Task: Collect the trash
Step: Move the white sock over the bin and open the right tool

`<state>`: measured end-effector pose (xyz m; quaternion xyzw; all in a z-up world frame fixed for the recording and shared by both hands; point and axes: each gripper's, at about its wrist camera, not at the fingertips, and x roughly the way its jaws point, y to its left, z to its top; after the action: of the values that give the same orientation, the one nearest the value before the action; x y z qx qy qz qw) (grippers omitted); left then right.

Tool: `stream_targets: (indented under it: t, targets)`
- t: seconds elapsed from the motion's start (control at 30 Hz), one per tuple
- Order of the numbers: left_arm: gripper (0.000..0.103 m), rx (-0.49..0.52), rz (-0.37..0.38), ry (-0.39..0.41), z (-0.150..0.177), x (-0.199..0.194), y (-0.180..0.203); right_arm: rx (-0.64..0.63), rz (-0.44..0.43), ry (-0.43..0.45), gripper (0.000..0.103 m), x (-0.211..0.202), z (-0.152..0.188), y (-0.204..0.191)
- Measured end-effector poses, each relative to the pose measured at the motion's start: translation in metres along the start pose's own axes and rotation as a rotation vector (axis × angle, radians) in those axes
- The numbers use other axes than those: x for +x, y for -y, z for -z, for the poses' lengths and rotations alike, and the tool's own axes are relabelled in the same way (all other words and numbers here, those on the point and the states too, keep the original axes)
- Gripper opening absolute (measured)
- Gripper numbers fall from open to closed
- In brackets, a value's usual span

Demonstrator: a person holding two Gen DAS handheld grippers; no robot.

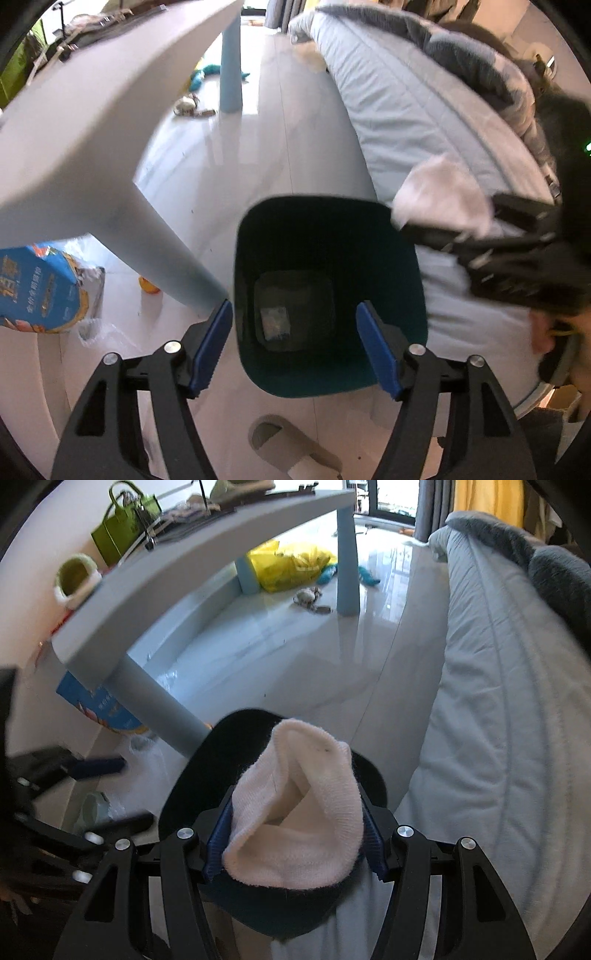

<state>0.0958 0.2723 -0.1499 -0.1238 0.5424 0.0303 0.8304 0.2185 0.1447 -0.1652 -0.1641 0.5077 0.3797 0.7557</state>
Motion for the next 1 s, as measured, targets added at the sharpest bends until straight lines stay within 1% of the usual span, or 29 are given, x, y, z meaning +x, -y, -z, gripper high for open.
stream_targets:
  t: [0.1,0.23,0.3,0.43,0.67,0.73,0.87,1.0]
  targets:
    - [0.064,-0.008,0.018,0.048,-0.004,-0.014,-0.003,-0.004,0.004,-0.029,0.061,0.014,0.001,-0.003]
    - [0.06,0.01,0.017,0.121,-0.01,-0.035,-0.001,-0.003,0.003,-0.056,0.061,0.027,0.003,-0.009]
    - [0.059,0.012,0.022,0.147,-0.011,-0.043,0.0,-0.005,-0.002,-0.071,0.061,0.035,0.004,-0.012]
    - [0.052,0.018,0.023,0.19,-0.015,-0.055,-0.001,-0.011,-0.004,-0.102,0.061,0.048,0.006,-0.017]
    - [0.051,0.005,0.065,0.254,-0.02,-0.077,-0.002,-0.017,0.011,-0.165,0.061,0.068,0.019,-0.022]
    - [0.049,0.001,0.07,0.261,-0.021,-0.081,-0.001,-0.022,0.017,-0.17,0.062,0.07,0.022,-0.023]
    - [0.049,-0.004,0.073,0.281,-0.022,-0.089,-0.001,-0.041,0.024,-0.187,0.063,0.073,0.026,-0.027]
    - [0.049,0.014,0.052,0.307,-0.024,-0.099,0.002,-0.06,0.033,-0.2,0.066,0.074,0.032,-0.03]
